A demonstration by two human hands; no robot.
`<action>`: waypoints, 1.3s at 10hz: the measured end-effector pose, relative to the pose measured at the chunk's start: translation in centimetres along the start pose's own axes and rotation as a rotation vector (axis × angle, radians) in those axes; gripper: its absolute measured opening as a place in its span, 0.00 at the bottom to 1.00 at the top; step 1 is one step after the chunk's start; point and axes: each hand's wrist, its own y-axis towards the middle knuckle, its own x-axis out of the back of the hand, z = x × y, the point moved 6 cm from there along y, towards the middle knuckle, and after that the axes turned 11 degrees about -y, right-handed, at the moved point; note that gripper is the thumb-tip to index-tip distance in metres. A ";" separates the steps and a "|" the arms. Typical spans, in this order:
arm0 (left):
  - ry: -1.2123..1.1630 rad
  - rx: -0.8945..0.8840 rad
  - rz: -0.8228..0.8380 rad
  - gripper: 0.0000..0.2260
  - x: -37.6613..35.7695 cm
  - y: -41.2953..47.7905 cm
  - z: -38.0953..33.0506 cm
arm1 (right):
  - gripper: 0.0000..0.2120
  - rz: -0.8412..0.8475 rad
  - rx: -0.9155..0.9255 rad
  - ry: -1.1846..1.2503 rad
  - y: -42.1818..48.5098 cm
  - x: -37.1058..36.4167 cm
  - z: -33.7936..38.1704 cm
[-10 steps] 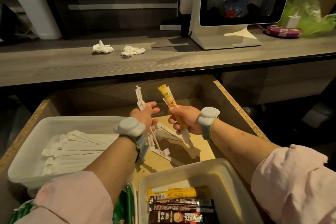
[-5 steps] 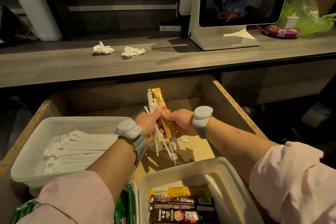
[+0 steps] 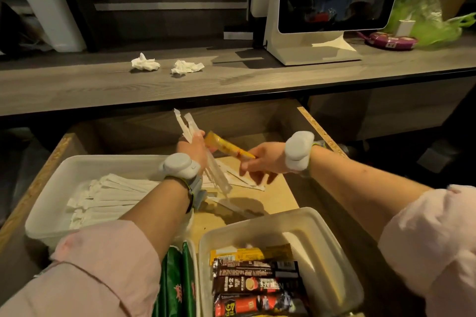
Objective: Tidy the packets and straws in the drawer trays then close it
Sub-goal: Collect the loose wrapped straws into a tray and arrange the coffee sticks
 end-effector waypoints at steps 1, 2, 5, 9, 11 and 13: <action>-0.012 -0.074 0.006 0.11 1.0 0.4 -0.2 | 0.10 0.386 -0.043 -0.266 -2.2 -2.7 -0.8; 0.011 -0.086 0.063 0.09 1.4 -1.3 0.6 | 0.03 0.562 -0.084 -0.436 -5.3 -7.4 -1.0; 0.278 -0.236 0.266 0.05 -0.6 -4.0 1.8 | 0.16 0.386 -0.117 -0.333 -5.1 -5.8 0.8; 0.700 -0.167 0.520 0.26 -0.5 -6.3 5.6 | 0.23 -0.367 0.407 -0.049 -1.1 -0.9 4.9; 0.450 -0.020 0.338 0.06 -0.9 -3.2 6.4 | 0.23 -0.431 0.367 0.237 -0.4 -0.1 3.5; -0.048 -0.026 0.191 0.22 -0.4 -2.3 0.1 | 0.23 -0.184 0.088 0.291 -0.7 -0.3 0.1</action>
